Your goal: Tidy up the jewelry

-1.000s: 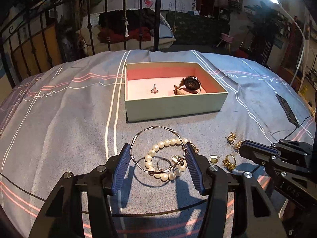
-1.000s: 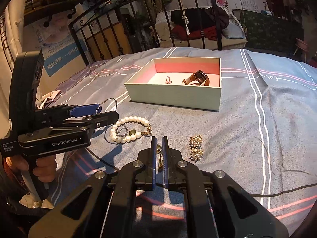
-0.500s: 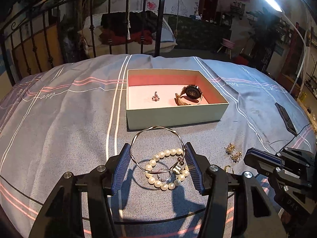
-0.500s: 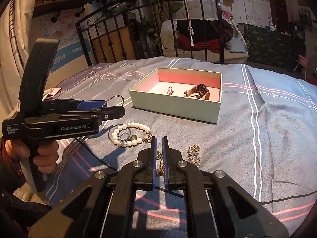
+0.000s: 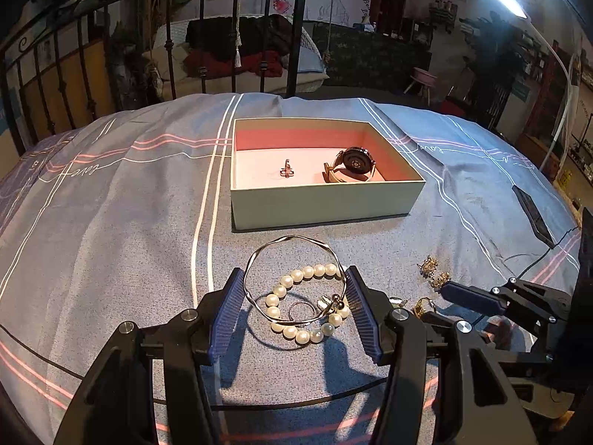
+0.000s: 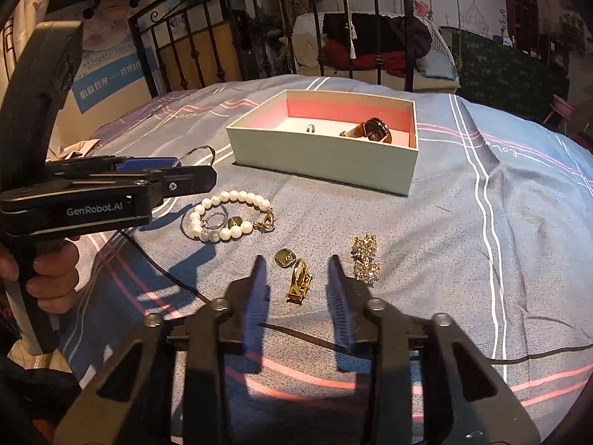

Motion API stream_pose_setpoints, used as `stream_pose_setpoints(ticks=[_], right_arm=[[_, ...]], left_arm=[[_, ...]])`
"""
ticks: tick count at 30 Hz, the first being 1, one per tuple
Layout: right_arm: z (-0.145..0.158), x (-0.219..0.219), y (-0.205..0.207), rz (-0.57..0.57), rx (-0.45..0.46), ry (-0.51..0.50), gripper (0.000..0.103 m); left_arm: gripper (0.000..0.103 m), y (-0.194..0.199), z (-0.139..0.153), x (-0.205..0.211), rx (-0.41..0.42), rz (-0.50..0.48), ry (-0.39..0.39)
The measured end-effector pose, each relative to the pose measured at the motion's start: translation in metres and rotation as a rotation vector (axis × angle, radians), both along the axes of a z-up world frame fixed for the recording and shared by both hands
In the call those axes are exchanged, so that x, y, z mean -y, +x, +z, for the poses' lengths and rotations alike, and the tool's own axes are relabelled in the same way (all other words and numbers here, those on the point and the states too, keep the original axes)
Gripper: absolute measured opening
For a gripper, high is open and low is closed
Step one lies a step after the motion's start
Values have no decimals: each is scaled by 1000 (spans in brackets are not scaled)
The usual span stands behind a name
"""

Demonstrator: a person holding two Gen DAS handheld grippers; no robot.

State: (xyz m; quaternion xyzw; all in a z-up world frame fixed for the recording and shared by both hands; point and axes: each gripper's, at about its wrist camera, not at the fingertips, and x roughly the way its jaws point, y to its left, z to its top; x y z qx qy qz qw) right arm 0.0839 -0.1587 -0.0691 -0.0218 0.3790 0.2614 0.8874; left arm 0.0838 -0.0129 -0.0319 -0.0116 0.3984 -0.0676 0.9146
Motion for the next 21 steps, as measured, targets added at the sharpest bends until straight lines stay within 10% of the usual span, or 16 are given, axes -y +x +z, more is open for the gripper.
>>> stream_pose_setpoints(ticks=[3, 21], right_arm=[[-3, -2, 0, -1, -9, -24, 5], [30, 5, 4, 3, 33, 36, 5]], left_arm=[[54, -1, -1, 1, -3, -4, 1], [54, 2, 5, 2, 12, -12, -2]])
